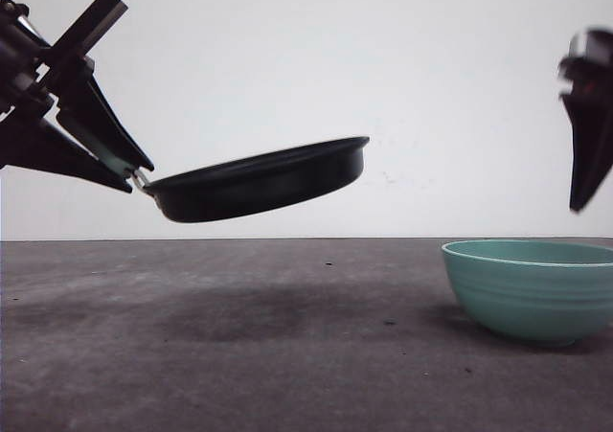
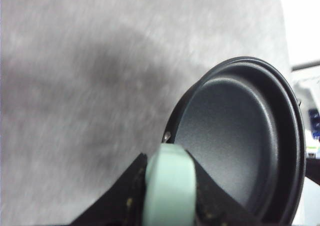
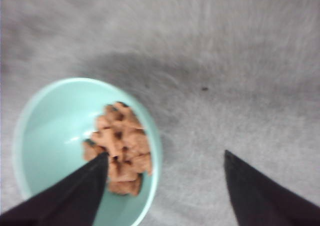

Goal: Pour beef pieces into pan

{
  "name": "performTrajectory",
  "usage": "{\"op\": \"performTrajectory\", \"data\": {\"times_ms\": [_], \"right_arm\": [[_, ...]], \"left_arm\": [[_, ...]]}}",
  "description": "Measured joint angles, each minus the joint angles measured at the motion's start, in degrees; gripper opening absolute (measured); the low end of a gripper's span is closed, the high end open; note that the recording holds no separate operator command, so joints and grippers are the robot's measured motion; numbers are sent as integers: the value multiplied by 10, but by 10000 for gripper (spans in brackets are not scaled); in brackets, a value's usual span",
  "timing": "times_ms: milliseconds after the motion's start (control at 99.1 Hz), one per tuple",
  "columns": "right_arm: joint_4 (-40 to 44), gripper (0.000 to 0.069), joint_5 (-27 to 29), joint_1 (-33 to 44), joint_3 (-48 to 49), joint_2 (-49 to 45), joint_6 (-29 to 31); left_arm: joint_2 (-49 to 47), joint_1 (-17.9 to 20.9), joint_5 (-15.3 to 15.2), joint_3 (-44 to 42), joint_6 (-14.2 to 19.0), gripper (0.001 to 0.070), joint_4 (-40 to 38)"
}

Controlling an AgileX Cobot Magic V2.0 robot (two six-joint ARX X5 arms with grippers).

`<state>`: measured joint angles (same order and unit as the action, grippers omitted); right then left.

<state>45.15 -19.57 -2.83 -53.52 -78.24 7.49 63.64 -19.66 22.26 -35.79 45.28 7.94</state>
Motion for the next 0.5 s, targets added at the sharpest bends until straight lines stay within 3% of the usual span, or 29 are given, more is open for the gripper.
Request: {"op": "performTrajectory", "data": {"times_ms": [333,504], "right_arm": [[-20,392,-32,-9,0,-79,0],[-30,225,-32,-15,0,-96,0]], "left_arm": [[0,-3,2,0,0,60,3],[0,-10,2,0,0,60,11]]}}
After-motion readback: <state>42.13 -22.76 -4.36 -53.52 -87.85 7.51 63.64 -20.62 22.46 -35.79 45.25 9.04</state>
